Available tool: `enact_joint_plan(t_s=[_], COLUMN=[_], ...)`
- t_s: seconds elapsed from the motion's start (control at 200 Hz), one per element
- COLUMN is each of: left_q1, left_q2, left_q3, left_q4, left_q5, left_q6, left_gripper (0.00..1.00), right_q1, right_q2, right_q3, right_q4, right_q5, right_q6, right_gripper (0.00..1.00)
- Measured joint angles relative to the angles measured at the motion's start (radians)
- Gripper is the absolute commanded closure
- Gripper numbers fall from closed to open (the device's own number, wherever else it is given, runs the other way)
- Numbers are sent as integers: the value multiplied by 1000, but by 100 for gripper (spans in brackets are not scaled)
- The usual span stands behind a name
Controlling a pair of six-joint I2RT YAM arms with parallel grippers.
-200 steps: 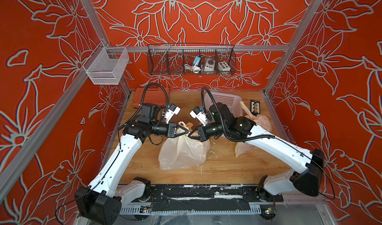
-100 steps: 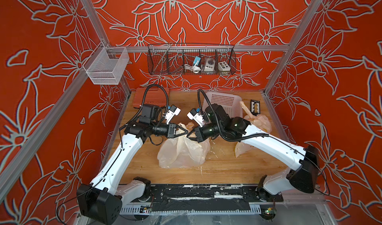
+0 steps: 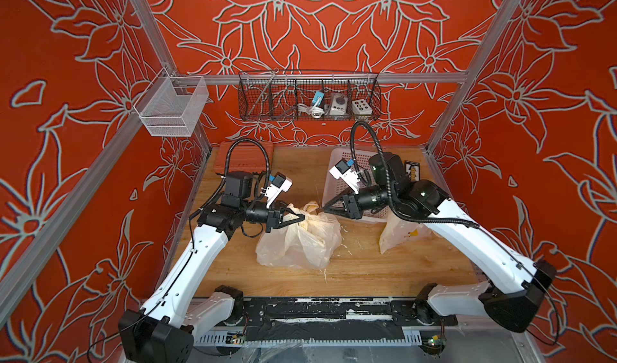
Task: Place the peach into a plastic bag & tie a knot
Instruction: Cross the plastic bag at the center of the board.
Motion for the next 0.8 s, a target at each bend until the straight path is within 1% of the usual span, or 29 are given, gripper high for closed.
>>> enact_joint_plan(t_s=[0.095, 0.195, 0.435, 0.641, 0.801], left_q1=[0, -2, -14, -35, -42], left_q2=[6, 19, 26, 37, 39], left_q3=[9, 14, 16, 17, 18], left_q4=[-1, -2, -6, -8, -12], left_q5=[28, 42, 49, 52, 53], left_q6=[40, 67, 90, 96, 98], left_gripper=[100, 100, 100, 100, 100], right_q1=[16, 45, 105, 121, 152], right_q2=[6, 33, 103, 138, 159], right_q3=[16, 20, 51, 78, 80], right_q4=[-34, -50, -56, -55, -55], right_q5=[30, 45, 36, 13, 11], right_q6=[-65, -100, -120, -112, -113], right_gripper=[79, 73, 62, 60, 60])
